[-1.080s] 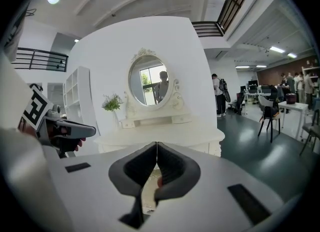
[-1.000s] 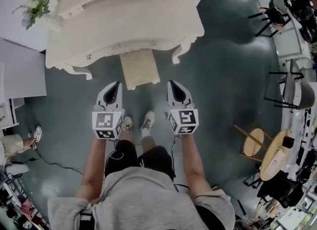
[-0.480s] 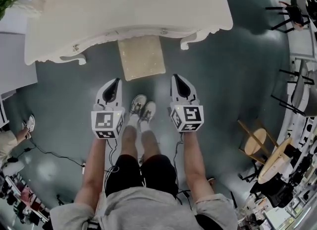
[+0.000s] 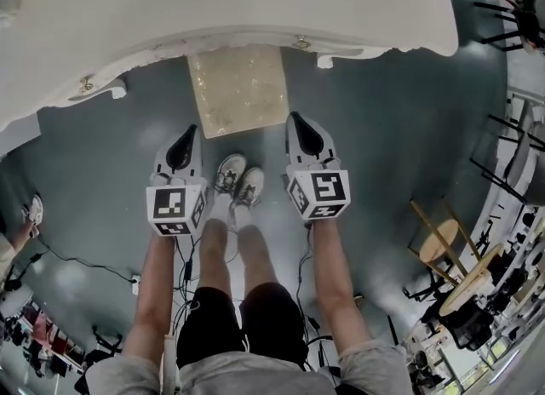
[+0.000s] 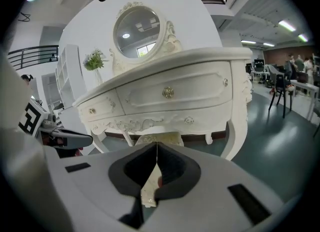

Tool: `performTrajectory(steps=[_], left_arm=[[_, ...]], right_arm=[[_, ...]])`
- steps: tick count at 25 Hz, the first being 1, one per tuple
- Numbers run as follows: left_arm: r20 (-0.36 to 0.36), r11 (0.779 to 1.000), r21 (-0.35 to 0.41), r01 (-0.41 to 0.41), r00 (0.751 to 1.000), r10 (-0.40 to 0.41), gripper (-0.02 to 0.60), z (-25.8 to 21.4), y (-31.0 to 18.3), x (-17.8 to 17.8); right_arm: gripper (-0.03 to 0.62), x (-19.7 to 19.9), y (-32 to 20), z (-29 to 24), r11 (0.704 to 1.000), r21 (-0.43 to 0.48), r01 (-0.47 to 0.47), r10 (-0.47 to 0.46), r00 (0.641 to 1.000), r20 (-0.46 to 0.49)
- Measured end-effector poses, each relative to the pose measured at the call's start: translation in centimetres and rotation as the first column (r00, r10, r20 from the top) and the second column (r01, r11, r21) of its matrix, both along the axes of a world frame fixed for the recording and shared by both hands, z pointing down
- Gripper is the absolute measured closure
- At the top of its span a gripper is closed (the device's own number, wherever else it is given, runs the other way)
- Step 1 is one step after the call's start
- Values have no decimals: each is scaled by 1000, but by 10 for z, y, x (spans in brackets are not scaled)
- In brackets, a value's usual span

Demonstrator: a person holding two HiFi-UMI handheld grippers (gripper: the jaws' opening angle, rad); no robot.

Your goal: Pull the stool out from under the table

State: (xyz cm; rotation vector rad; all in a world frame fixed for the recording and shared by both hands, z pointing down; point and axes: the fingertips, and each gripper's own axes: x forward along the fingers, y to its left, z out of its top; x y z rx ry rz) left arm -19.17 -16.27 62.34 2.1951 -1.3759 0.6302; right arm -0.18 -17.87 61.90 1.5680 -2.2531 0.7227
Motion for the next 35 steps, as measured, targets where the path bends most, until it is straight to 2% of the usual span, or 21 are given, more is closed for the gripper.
performTrajectory(steps=[7, 15, 16, 18, 21, 25, 28, 31, 35], left_arm=[[0, 999, -44, -26, 1000, 26, 578, 69, -18, 3], [-63, 996, -93, 0, 998, -6, 577, 99, -30, -3], [-76, 994, -110, 9, 997, -17, 574, 103, -30, -3], [-91, 988, -153, 22, 995, -37, 555, 114, -31, -5], [-104, 974, -223, 31, 993, -56, 492, 129, -33, -8], [-145, 959, -279, 46, 985, -89, 449, 151, -36, -10], [-137, 952, -294, 80, 983, -125, 394, 165, -41, -18], [-144, 935, -329, 129, 972, -185, 348, 180, -46, -28], [-162, 920, -364, 148, 962, -219, 345, 192, -51, -32]], right_arm=[[580, 7, -12, 65, 999, -36, 1, -2, 1000, -22], [576, 7, -25, 100, 997, -79, 14, -13, 1000, 14], [546, 5, -27, 104, 996, -88, 23, -20, 999, 32], [438, 2, -31, 112, 992, -114, 47, -40, 997, 67], [364, -2, -35, 123, 985, -153, 80, -67, 994, 91], [308, -2, -42, 143, 977, -192, 95, -75, 991, 110], [274, -1, -47, 161, 966, -234, 108, -82, 989, 120], [257, 2, -50, 178, 953, -276, 121, -91, 989, 119], [244, 2, -51, 192, 939, -318, 135, -95, 986, 138]])
